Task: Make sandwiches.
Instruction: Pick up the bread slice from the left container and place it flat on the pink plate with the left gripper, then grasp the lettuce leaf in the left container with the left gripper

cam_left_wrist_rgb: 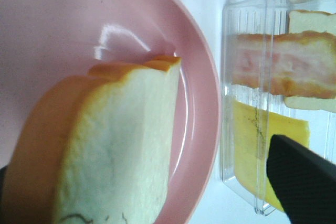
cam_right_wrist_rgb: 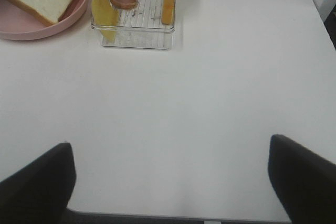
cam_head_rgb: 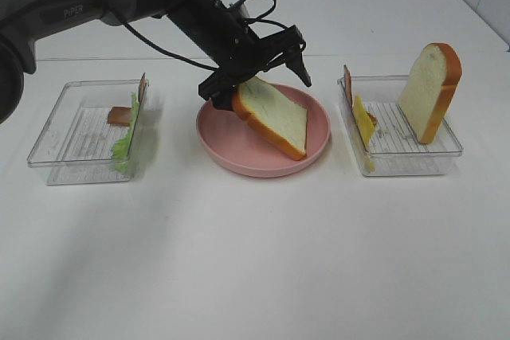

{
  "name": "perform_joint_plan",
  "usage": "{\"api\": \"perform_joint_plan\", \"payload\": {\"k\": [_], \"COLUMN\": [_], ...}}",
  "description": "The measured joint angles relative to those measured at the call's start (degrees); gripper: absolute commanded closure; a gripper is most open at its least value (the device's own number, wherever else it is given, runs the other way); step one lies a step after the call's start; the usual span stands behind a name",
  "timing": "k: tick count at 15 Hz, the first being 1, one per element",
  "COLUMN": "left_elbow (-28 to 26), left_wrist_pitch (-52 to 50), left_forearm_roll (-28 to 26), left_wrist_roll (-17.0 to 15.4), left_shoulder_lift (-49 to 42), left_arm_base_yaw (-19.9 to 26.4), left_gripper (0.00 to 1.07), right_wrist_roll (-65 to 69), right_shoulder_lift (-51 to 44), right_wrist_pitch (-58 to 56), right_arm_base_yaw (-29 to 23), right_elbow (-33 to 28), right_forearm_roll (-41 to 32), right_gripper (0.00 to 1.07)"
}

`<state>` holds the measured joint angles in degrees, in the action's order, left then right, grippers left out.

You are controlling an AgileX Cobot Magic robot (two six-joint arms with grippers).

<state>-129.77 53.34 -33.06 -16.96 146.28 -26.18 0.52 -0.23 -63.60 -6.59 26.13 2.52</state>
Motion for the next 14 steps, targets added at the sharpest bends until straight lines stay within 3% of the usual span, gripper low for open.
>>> {"api": "perform_joint_plan", "payload": {"k": [8, 11, 13, 14], "left_elbow": [-14.6, -20.6, -20.7, -20.7], "left_wrist_pitch": [14.9, 15.8, 16.0, 16.1], "left_forearm_roll": [15.8, 22.1, 22.3, 23.5], "left_wrist_roll": [-4.0, -1.7, -1.0, 1.0], "left_shoulder_lift": [0.0, -0.7, -2.1, -3.9], "left_arm_base_yaw": [0.0, 0.0, 0.0, 0.0], "left_gripper": [0.10, 0.10, 0.10, 0.10], "right_wrist_roll": [0.0, 0.0, 0.0, 0.0], "right_shoulder_lift": [0.0, 0.0, 0.0, 0.0], "right_wrist_pitch": [0.0, 0.0, 0.0, 0.0], "right_arm_base_yaw": [0.0, 0.0, 0.0, 0.0], "right_elbow": [0.0, 0.0, 0.0, 0.0], "right_forearm_roll": [0.0, 0.0, 0.0, 0.0], "right_gripper": [0.11, 0.11, 0.11, 0.11]}}
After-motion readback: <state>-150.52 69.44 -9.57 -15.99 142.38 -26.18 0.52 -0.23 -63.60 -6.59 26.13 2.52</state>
